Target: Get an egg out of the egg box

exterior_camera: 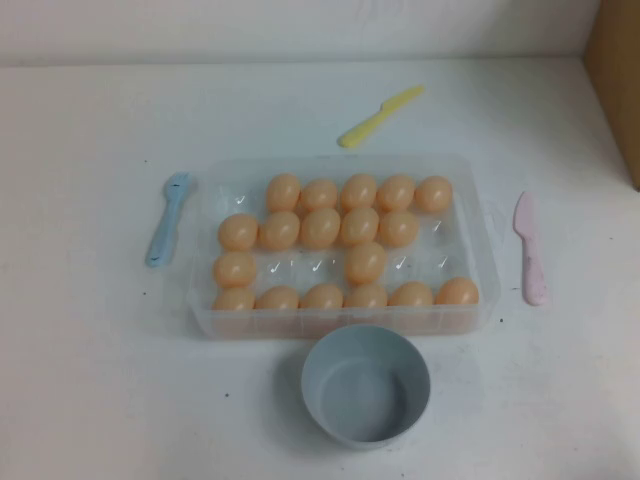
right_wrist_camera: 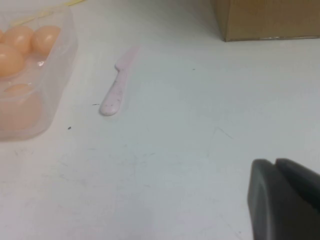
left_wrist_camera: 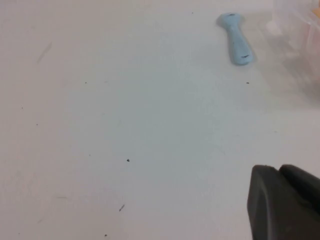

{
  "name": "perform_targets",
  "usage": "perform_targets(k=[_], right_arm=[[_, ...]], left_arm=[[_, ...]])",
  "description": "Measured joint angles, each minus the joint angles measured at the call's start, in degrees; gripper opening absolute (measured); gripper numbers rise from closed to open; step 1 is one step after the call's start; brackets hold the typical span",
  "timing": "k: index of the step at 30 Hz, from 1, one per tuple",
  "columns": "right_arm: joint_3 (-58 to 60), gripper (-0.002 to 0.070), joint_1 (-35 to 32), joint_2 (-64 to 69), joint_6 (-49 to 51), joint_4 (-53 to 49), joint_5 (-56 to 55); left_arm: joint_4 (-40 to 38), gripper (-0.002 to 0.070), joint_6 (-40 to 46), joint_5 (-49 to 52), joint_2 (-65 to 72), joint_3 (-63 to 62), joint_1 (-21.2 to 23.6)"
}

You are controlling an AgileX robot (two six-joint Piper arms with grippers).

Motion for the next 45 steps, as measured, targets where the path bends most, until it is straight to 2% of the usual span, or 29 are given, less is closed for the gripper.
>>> perform_targets(k=[16,21,25,29,45], right_arm=[[0.00,-0.0017,0.00,0.00,0.00,0.00,0.00],[0.00,-0.0017,0.00,0.00,0.00,0.00,0.00],[0.00,-0.0017,0.00,0.00,0.00,0.00,0.00],[0.00,-0.0017,0.00,0.00,0.00,0.00,0.00],[0.00,-0.0017,0.00,0.00,0.00,0.00,0.00]], left_arm=[[-0.84,-0.0005,-0.13,-0.93,0.00,0.00,0.00],[-7.31,-0.0005,-2.38,-4.26,0.00,0.00,0.00],[-19.20,-0.0005,-9.67,-12.71,0.00,0.00,0.00],[-27.31,-0.0004,-14.51,-19.27,0.00,0.00,0.00],[-29.91,-0.0005,-13.48,-24.58,0.00,0.00,0.00]])
